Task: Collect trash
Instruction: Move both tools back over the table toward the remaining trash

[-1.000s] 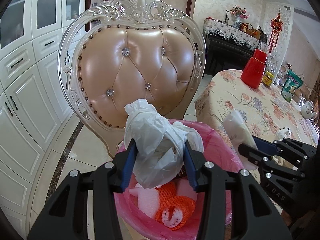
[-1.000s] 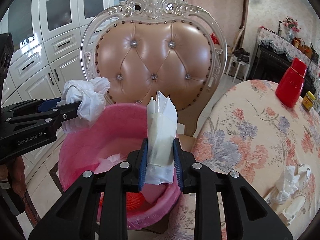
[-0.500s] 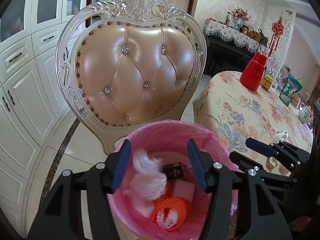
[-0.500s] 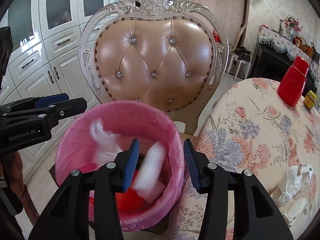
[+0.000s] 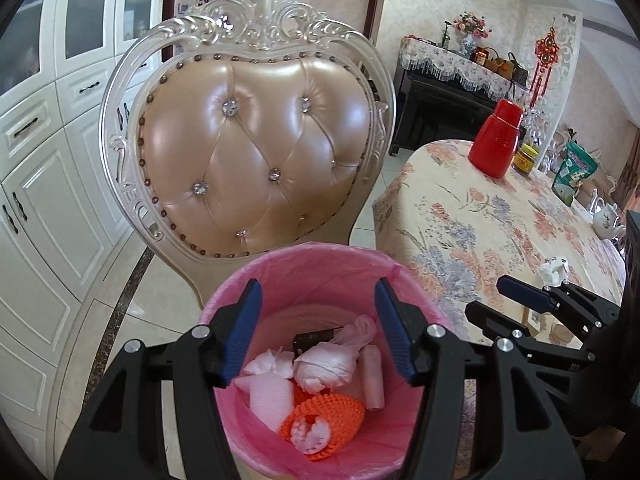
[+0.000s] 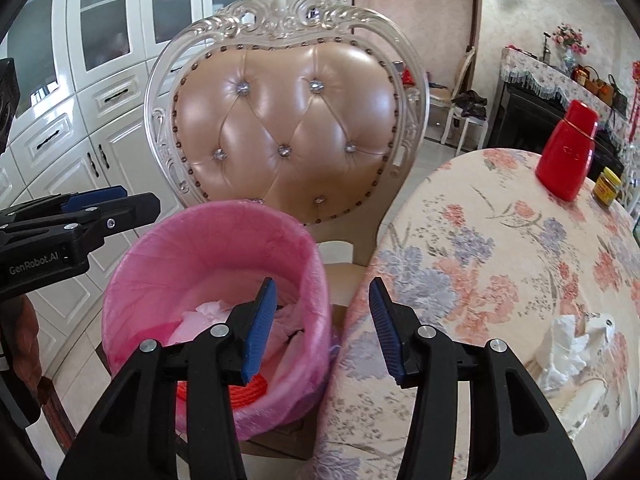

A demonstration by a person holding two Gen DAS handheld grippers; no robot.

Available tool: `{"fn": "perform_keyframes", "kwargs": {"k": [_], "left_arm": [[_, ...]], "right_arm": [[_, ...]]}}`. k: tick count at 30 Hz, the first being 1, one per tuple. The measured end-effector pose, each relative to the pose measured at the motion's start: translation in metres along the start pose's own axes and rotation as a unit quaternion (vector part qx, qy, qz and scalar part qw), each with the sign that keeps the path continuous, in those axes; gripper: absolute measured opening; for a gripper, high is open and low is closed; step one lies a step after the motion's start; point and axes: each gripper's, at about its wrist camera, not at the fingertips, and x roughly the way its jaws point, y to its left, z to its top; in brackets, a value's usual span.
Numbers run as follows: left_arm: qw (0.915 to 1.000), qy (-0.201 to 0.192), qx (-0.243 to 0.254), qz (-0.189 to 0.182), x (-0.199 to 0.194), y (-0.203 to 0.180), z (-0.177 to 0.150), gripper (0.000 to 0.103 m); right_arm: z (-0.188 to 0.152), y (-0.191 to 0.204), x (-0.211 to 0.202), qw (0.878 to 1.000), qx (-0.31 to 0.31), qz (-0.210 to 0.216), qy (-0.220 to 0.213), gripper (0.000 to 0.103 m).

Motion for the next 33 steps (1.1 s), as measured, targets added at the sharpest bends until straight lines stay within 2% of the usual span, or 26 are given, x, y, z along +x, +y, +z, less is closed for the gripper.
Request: {"fn": "perform_keyframes", "kwargs": {"k": [16, 33], "left_arm": [[0.9991, 0.000, 0.036, -0.023, -0.001, -0.065, 0.001, 0.060], [0.9959, 0.008, 0.068, -0.058, 0.017, -0.134, 0.000, 0.061]], "right_arm": [[-0.029, -0.065, -0.035, 0.998, 0.038, -0.038, -0.015, 0.058], [-0.067, -0.150, -0.058, 0.992, 0.086, -0.093, -0.007, 0.064]]}}
